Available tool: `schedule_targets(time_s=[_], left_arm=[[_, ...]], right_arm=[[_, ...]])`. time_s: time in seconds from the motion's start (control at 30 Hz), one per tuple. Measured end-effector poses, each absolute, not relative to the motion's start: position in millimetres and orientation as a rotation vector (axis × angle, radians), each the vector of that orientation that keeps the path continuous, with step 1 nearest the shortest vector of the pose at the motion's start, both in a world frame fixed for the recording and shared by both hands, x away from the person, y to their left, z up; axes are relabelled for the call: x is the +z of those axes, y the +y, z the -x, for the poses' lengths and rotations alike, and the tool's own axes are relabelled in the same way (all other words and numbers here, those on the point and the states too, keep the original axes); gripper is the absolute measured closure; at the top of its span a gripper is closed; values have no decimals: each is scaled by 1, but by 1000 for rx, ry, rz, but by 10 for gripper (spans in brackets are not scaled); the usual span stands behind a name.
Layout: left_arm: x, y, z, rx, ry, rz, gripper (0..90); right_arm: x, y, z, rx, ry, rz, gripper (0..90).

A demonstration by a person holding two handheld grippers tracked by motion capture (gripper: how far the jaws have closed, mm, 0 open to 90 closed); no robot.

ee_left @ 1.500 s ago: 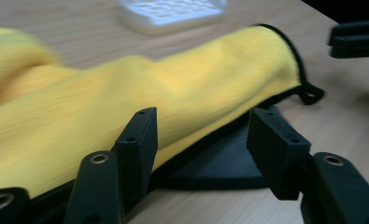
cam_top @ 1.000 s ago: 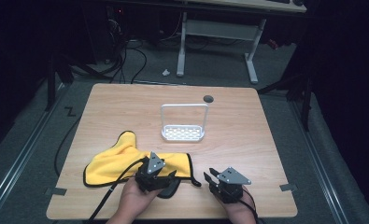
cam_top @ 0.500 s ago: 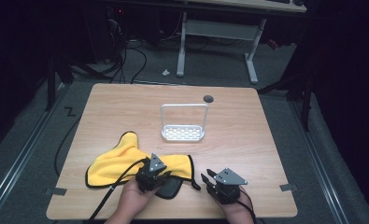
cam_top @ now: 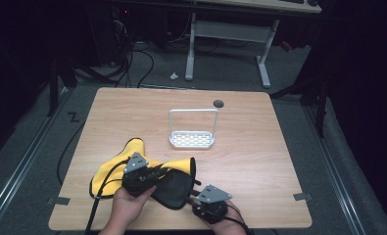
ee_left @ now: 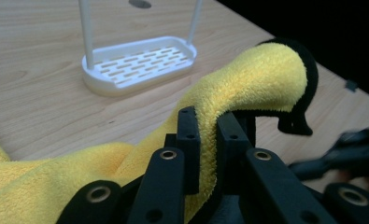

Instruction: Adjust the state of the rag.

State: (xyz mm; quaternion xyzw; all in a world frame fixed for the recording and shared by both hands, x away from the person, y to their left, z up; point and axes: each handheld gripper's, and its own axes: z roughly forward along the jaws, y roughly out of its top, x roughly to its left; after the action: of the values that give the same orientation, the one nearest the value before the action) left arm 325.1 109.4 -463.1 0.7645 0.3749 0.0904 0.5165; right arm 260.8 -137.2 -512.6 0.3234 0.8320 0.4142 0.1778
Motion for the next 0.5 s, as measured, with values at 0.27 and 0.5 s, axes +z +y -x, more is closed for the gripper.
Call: schedule_targets(time_s=[0.27, 0.5], left_arm=[[-452, 123, -297, 195, 832, -1806, 824], [-486, 88, -284, 58, 775, -1938, 825]], right_arm=[[-529, -138, -308, 910, 2305, -968, 900], [-516, -212, -353, 848, 2067, -1231, 872]])
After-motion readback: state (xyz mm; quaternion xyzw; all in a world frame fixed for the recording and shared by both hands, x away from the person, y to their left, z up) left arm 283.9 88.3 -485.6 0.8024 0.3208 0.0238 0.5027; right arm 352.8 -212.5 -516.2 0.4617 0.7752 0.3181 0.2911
